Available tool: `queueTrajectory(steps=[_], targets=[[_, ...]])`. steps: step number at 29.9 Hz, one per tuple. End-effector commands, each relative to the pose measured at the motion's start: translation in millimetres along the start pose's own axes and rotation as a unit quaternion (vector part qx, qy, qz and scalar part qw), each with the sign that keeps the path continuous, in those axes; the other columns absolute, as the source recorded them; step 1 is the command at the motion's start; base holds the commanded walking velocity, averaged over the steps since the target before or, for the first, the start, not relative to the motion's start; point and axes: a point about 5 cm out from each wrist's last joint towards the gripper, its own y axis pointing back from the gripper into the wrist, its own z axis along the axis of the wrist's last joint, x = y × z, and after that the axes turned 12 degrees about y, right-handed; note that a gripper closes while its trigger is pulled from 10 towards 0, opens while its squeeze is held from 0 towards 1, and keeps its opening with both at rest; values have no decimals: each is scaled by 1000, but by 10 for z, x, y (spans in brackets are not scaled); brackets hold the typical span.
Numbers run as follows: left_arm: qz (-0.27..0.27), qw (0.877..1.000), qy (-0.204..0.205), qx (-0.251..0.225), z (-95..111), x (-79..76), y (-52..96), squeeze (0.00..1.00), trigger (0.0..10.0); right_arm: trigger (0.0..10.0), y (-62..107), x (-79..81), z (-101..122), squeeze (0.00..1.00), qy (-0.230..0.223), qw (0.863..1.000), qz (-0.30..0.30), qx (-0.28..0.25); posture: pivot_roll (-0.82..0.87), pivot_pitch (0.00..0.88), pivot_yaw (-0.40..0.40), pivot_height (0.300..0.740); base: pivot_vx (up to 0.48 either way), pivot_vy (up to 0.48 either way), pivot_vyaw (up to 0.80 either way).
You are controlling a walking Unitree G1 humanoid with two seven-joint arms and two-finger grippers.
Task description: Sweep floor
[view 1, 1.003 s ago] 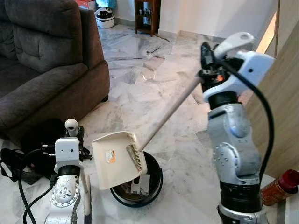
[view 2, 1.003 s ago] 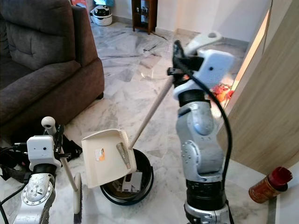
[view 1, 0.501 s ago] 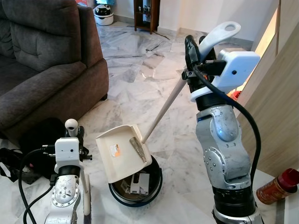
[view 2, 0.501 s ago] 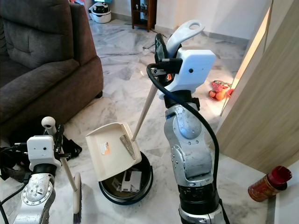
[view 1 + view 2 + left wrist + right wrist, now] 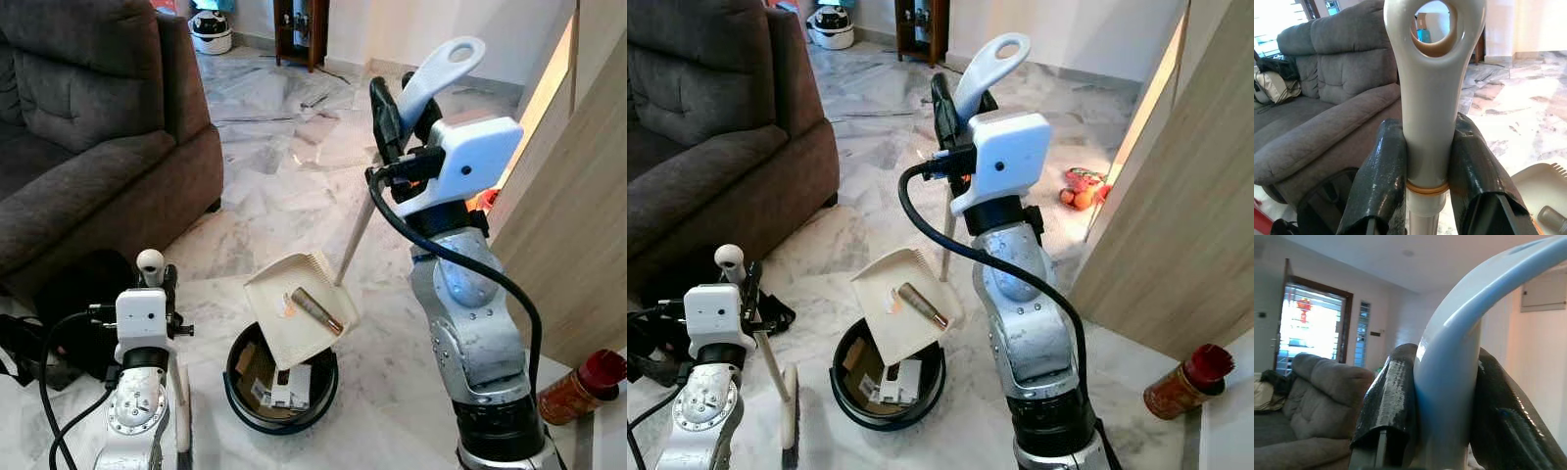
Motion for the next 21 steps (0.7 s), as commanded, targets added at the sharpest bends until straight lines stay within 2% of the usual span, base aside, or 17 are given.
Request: queueTrajectory(steps=[1,21], targets=[[-6,1000,-3,-16,72,-12,-13,0,10000,10000,-10,-15,149,0,8,999,-1,-44,135,93,9,740,0,0,0],[-6,1000,-3,-16,66,-18,-11,0,10000,10000,5,71,189,0,23,998,24,-60,132,100,7,740,0,0,0]])
